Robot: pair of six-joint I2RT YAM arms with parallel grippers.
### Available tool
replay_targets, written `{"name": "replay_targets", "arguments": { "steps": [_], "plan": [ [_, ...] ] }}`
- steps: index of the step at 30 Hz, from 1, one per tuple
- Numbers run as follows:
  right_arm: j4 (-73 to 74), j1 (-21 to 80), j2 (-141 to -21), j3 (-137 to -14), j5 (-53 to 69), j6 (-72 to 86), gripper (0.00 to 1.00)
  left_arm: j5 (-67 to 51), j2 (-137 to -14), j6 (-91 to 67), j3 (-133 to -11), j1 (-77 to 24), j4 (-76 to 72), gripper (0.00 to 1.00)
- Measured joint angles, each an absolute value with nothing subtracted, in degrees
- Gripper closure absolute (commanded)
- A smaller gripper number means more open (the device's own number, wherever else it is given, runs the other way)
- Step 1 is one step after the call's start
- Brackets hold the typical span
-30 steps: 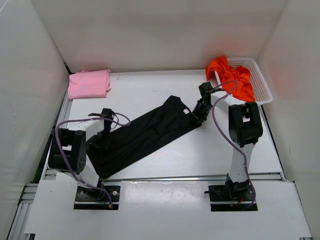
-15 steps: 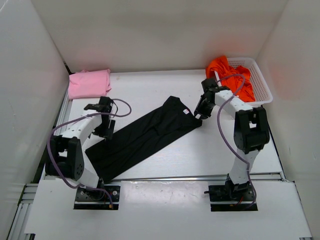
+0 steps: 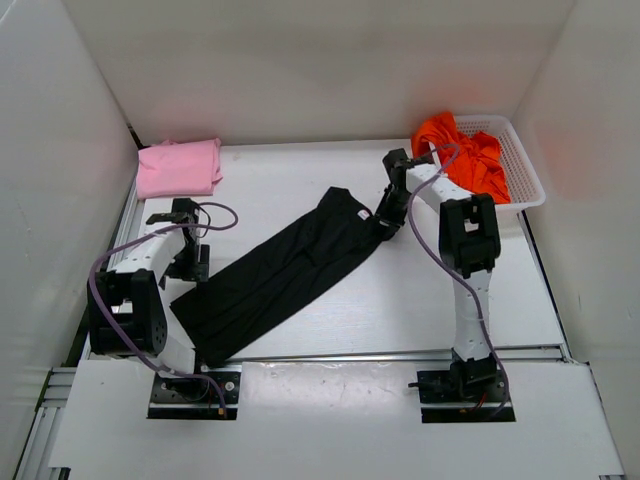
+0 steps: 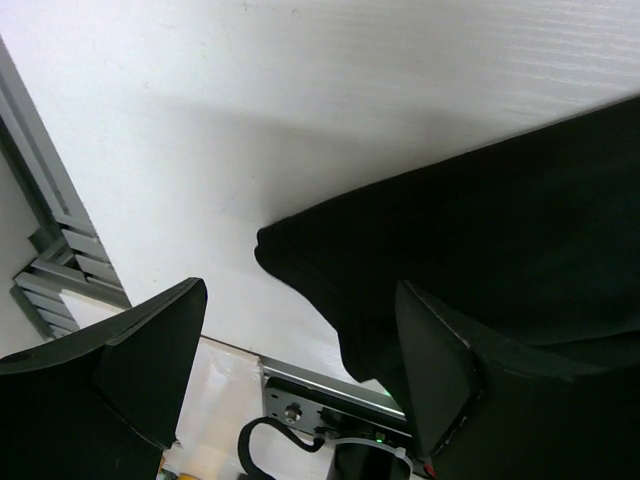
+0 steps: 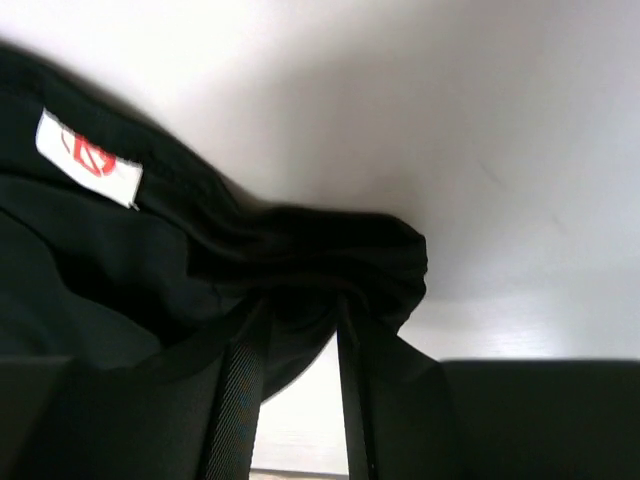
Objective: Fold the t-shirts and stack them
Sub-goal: Rotate the tshirt 90 degrees
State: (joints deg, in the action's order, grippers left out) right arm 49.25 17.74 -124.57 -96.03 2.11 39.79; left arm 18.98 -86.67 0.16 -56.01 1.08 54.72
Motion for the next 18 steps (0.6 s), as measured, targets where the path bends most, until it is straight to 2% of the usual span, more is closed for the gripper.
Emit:
{"name": "replay_targets", "arguments": {
  "steps": [4,7,10,11,14,18],
  "plan": [
    [55.5,17.1,-137.0,-116.9,5.3,40.6,0.6,17.9,-86.7,0.2,-55.6,2.2,54.5,0.13],
    [51.7,15.6,-145.6,-131.6,8.4,44.6,0.6,16.2,-87.2,0.1,-55.7,2.6,54.3,0.13],
    [38.1,12.7,-148.1,-132.7,12.5,50.2,0.52,13.8,-90.2,0.1,-57.6,2.3,54.5,0.13],
    [34.6,12.1,-149.4,-134.2,12.8,51.4,0.42,13.3,-91.8,0.1,-58.8,1.8,54.5,0.13],
    [22.5,10.5,-153.6,-141.0,11.0,52.7,0.31,10.9,-96.5,0.1,-62.2,-0.3,53.9,0.13],
    [12.7,11.0,-147.7,-134.0,9.3,50.3,0.25,7.3,-99.8,0.1,-65.5,-2.9,54.0,0.13]
  ]
}}
